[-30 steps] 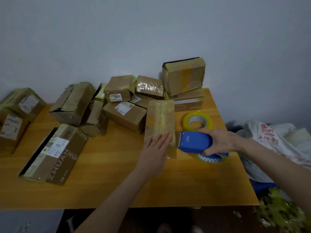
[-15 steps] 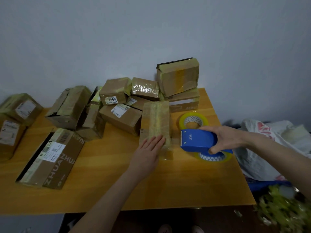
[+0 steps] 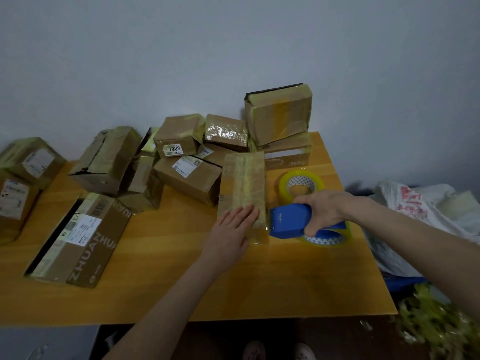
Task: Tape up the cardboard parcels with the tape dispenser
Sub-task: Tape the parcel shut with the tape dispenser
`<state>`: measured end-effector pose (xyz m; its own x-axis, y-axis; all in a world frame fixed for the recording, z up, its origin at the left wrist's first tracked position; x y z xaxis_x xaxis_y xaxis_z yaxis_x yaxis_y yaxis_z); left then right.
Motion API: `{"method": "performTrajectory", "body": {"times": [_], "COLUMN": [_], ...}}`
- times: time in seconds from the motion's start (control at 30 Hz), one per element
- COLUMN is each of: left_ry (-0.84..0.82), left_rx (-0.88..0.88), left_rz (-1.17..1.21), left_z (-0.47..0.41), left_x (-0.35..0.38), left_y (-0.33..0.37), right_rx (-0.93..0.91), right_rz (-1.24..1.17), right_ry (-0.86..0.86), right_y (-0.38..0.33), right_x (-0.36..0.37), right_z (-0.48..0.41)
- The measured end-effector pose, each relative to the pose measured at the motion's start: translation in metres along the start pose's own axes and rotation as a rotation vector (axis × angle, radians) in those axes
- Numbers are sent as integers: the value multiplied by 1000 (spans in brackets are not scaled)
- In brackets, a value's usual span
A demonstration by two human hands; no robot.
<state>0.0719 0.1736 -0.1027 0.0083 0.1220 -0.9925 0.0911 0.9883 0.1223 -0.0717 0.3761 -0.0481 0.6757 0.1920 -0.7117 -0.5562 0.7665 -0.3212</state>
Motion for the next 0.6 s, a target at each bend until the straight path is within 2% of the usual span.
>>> {"method": "performTrajectory", "body": {"times": [0.23,0.47,0.6], "left_ry": [0,-18,-34], "left_rx": [1,-8,-7], "left_rz": [-6,-1,-23], "left_z": [-1,-2,-2], "left_x": [-1,-1,-2], "left_y": [0,2,1], "right_rx": [-10,59,53], "right_rz": [75,177,102], "right_ry": [-14,-7,42], "right_y": [-19,-32,-26], "right_x": [-13,-16,-3], "right_z": [-4,1,6]}}
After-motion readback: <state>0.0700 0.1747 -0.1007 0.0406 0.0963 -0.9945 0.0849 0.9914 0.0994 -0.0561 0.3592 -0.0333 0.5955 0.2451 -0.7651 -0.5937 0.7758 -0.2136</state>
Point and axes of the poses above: each hand's wrist, its own z-axis away from the middle knuckle, its own x-axis out of the palm, y = z × x, the point moved 2 cm from there along -z, towards the middle knuckle, and after that the axes turned 1 degree about -x, right-handed, at the moved point
